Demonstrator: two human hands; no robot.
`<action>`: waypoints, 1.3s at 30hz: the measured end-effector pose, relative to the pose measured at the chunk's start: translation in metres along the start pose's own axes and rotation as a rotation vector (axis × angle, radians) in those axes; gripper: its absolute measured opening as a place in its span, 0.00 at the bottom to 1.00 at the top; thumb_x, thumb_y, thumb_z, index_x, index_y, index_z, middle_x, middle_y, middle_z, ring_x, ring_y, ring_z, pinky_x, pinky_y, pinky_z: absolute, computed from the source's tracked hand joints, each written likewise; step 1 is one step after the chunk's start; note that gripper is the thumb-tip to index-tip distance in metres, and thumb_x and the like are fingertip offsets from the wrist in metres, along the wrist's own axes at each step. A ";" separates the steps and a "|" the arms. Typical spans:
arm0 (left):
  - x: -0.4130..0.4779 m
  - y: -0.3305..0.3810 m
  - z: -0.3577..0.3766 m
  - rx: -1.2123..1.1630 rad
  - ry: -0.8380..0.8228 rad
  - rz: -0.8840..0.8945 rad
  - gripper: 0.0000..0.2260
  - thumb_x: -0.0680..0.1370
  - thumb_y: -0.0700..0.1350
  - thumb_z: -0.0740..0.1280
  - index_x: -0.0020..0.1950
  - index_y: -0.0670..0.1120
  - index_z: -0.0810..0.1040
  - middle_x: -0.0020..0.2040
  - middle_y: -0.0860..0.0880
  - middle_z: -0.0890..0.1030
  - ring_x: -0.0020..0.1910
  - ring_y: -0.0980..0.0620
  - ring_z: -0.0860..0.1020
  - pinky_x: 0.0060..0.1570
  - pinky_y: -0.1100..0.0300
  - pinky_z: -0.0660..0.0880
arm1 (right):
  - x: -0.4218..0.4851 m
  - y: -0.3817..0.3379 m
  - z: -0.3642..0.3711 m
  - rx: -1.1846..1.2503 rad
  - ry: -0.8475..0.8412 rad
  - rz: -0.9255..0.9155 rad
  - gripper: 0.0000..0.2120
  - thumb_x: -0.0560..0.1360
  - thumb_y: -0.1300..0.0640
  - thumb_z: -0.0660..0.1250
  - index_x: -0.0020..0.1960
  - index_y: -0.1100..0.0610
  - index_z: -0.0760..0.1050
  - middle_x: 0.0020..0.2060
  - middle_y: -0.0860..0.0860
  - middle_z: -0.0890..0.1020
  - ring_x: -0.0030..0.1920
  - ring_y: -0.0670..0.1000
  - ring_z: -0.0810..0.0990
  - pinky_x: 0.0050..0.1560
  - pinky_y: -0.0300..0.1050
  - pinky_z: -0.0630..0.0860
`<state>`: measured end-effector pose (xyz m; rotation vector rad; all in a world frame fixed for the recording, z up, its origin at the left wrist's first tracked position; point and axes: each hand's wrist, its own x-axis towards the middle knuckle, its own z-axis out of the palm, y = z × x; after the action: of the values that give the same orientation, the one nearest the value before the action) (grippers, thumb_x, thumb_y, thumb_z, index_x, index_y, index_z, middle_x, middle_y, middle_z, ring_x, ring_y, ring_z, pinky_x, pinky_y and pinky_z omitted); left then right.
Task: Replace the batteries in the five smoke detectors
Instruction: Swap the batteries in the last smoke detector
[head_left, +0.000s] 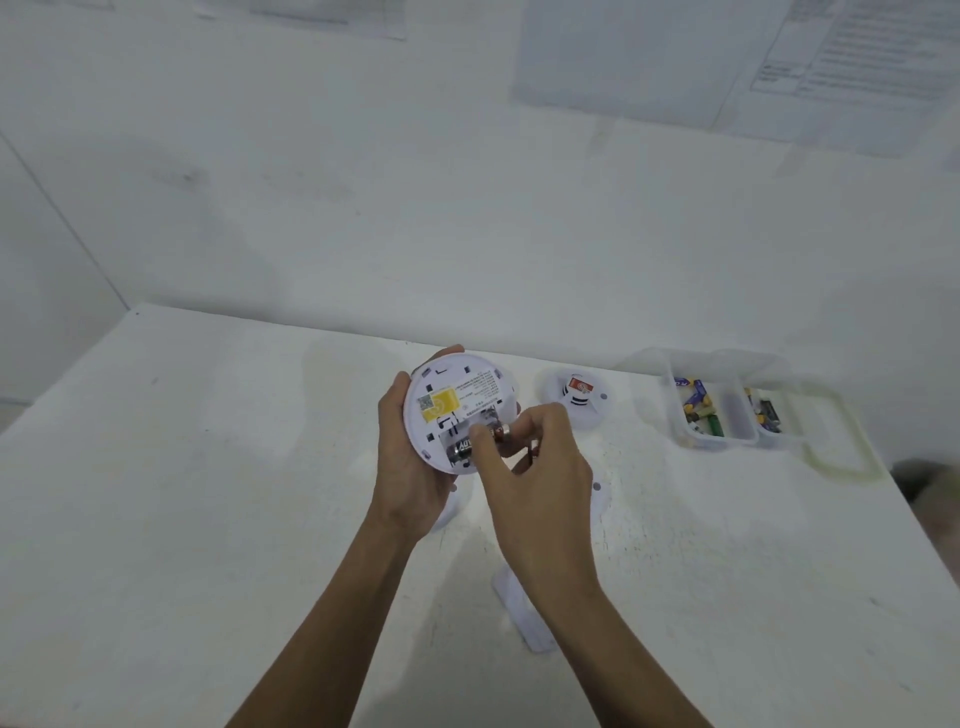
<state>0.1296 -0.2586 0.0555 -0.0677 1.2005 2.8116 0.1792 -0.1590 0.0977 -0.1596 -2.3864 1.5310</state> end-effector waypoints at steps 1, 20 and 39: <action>0.000 -0.001 0.000 0.004 -0.012 -0.002 0.23 0.82 0.56 0.46 0.62 0.50 0.76 0.63 0.46 0.79 0.64 0.42 0.75 0.64 0.44 0.71 | 0.000 -0.001 0.000 0.010 0.008 0.002 0.11 0.74 0.52 0.71 0.46 0.55 0.70 0.36 0.43 0.76 0.35 0.40 0.75 0.38 0.27 0.71; 0.002 -0.018 0.018 -0.002 -0.093 -0.085 0.24 0.76 0.58 0.53 0.64 0.48 0.75 0.59 0.45 0.81 0.58 0.45 0.80 0.55 0.52 0.78 | 0.020 0.012 -0.043 0.239 0.008 0.017 0.08 0.73 0.62 0.70 0.45 0.54 0.72 0.37 0.45 0.79 0.33 0.44 0.72 0.33 0.31 0.70; 0.031 -0.071 0.061 -0.132 -0.092 -0.198 0.23 0.80 0.57 0.53 0.67 0.46 0.74 0.67 0.40 0.75 0.69 0.36 0.69 0.70 0.35 0.60 | 0.097 0.071 -0.154 0.027 -0.004 0.140 0.07 0.73 0.61 0.68 0.48 0.54 0.72 0.38 0.48 0.80 0.31 0.42 0.74 0.31 0.44 0.73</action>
<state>0.1053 -0.1643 0.0444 -0.0612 0.9334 2.6843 0.1295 0.0294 0.1119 -0.3244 -2.4009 1.6249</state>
